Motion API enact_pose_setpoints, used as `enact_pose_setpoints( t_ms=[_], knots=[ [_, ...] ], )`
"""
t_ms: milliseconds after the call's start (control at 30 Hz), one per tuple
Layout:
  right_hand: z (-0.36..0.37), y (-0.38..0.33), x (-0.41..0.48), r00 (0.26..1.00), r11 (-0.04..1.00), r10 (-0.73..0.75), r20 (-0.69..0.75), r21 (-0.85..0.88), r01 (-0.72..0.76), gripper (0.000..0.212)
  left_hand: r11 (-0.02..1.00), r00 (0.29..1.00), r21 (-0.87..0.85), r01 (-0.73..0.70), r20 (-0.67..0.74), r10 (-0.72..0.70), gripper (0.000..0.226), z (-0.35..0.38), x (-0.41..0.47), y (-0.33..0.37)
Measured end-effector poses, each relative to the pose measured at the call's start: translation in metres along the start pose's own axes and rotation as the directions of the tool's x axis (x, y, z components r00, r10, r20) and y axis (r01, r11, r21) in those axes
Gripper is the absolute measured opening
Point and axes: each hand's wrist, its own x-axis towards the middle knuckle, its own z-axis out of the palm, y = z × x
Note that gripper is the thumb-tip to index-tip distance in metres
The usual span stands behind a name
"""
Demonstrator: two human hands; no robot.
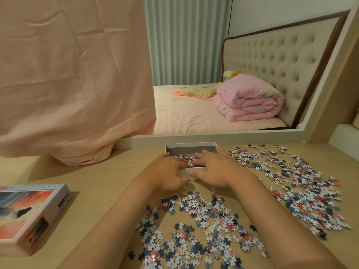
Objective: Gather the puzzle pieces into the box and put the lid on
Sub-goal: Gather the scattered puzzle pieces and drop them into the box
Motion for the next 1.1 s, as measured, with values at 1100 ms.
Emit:
enact_pose_setpoints(
  t_ms=[1100],
  knots=[
    [0.006,-0.057,-0.031,0.987,0.993,-0.121,0.11,0.027,0.119,0.025,0.973,0.952,-0.147,0.178,-0.225,-0.208,0.032,0.021,-0.08,-0.003]
  ],
)
